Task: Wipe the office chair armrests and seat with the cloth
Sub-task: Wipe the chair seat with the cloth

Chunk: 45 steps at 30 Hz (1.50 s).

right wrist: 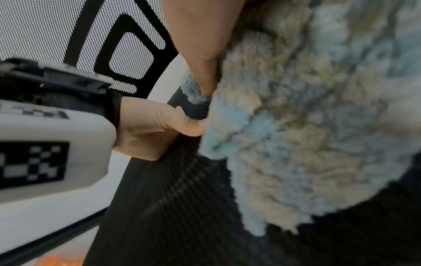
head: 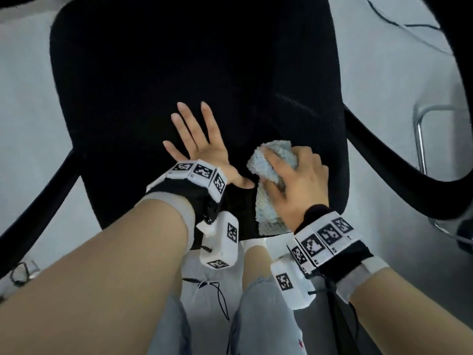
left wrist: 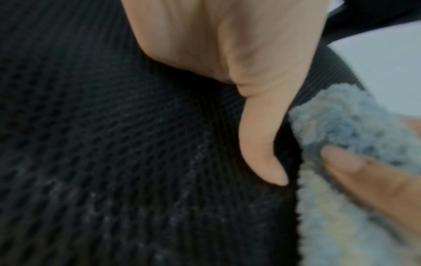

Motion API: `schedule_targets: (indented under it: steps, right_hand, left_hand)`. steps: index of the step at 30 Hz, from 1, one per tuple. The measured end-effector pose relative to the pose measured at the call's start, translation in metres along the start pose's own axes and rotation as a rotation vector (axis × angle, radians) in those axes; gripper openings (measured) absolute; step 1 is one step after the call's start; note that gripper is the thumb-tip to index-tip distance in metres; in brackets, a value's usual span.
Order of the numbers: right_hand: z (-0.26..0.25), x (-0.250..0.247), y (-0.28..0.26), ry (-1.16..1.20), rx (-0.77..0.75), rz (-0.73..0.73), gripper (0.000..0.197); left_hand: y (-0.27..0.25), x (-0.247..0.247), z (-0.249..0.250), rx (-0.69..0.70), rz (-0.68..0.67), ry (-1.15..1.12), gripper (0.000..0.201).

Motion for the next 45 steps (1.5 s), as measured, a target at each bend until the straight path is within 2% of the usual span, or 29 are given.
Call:
schedule_targets:
  steps: [4,5,6,7,8,9,10,12,13,14,16,17,18,20,22,23,24,25,26,27,29,31,33,36,39,41,45]
  right_hand:
    - [-0.01,0.004,0.032,-0.083,-0.023,-0.005,0.047]
    - [-0.019,-0.001,0.047,-0.09,-0.017,0.027,0.046]
    - [-0.029,-0.007,0.065,-0.091,-0.001,0.066,0.045]
    - [-0.039,-0.012,0.085,-0.082,0.016,0.106,0.046]
    - [-0.048,-0.016,0.104,-0.072,0.033,0.135,0.047]
    - [-0.056,-0.019,0.118,-0.054,0.05,0.158,0.047]
    - [-0.059,-0.021,0.125,-0.015,0.067,0.179,0.047]
    - [-0.054,-0.016,0.115,0.064,0.111,0.174,0.045]
    - [-0.045,-0.01,0.098,0.069,0.11,0.14,0.043]
    - [-0.033,-0.003,0.077,0.04,0.077,0.101,0.04]
    - [-0.008,0.011,0.029,-0.047,-0.023,0.009,0.038]
    - [0.003,0.014,0.014,-0.092,-0.049,-0.038,0.04]
    - [0.009,0.016,0.01,-0.124,-0.07,-0.061,0.04]
    - [0.003,0.009,0.03,-0.128,-0.089,-0.044,0.037]
    - [-0.016,-0.006,0.066,-0.088,-0.025,0.075,0.035]
    - [-0.025,-0.013,0.086,-0.059,0.002,0.119,0.036]
    - [-0.033,-0.019,0.103,-0.027,0.026,0.143,0.037]
    - [-0.037,-0.022,0.112,-0.003,0.049,0.158,0.038]
    - [-0.037,-0.022,0.113,0.006,0.07,0.171,0.039]
    - [-0.033,-0.02,0.107,0.011,0.089,0.175,0.039]
    - [-0.014,-0.011,0.077,0.014,0.115,0.153,0.038]
    - [0.008,-0.001,0.034,-0.003,0.116,0.087,0.039]
    - [0.02,0.001,0.013,-0.035,0.126,0.031,0.039]
    - [0.004,-0.008,0.053,-0.028,0.137,0.103,0.035]
    - [-0.018,-0.024,0.113,0.043,0.149,0.218,0.037]
    - [-0.019,-0.029,0.119,0.06,0.163,0.231,0.04]
    - [0.01,-0.013,0.052,0.052,0.188,0.143,0.039]
  left_hand:
    - [0.012,0.015,0.001,-0.049,0.107,0.092,0.162]
    - [0.015,0.02,0.001,-0.071,0.142,0.121,0.159]
    - [0.018,0.025,0.001,-0.119,0.239,0.163,0.149]
    - [0.02,0.029,-0.001,-0.177,0.422,0.241,0.123]
    - [0.023,0.033,-0.005,-0.171,0.563,0.275,0.083]
    - [0.026,0.031,-0.007,-0.184,0.609,0.253,0.05]
    - [0.032,0.031,-0.012,-0.167,0.675,0.276,0.038]
    - [0.037,0.027,-0.012,-0.205,0.746,0.258,0.036]
    - [0.03,0.024,-0.007,-0.237,0.708,0.239,0.039]
    - [0.025,0.028,-0.001,-0.246,0.633,0.223,0.053]
    - [0.018,0.03,0.006,-0.175,0.382,0.14,0.125]
    - [0.019,0.027,0.005,-0.146,0.307,0.111,0.149]
    - [0.019,0.024,0.004,-0.11,0.284,0.095,0.158]
    - [0.017,0.02,-0.003,-0.078,0.198,0.089,0.163]
    - [0.02,0.023,-0.002,-0.059,0.198,0.086,0.158]
    - [0.02,0.024,0.003,-0.071,0.26,0.041,0.144]
    - [0.016,0.02,0.009,-0.096,0.384,-0.054,0.113]
    - [0.011,0.013,0.015,-0.103,0.503,-0.151,0.091]
    - [0.01,0.009,0.017,-0.111,0.532,-0.182,0.091]
    - [0.012,0.009,0.015,-0.117,0.488,-0.146,0.089]
    - [0.014,0.018,0.01,-0.105,0.301,0.045,0.136]
    - [0.016,0.02,0.002,-0.06,0.172,0.047,0.157]
    - [0.017,0.02,-0.001,-0.021,0.132,0.046,0.162]
    - [0.021,0.022,-0.008,0.032,0.204,0.093,0.161]
    - [0.023,0.029,-0.01,-0.034,0.349,0.116,0.158]
    - [0.022,0.025,-0.005,-0.109,0.367,0.129,0.158]
    - [0.018,0.018,0.002,-0.075,0.168,0.078,0.162]
Point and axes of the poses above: each hand's wrist, its own y-axis towards the middle knuckle, its own x-axis out of the palm, z = x × y, the point moved 2 cm from there along y, towards the middle knuckle, and after that the axes turned 14 degrees about x, right-handed, at the moved point
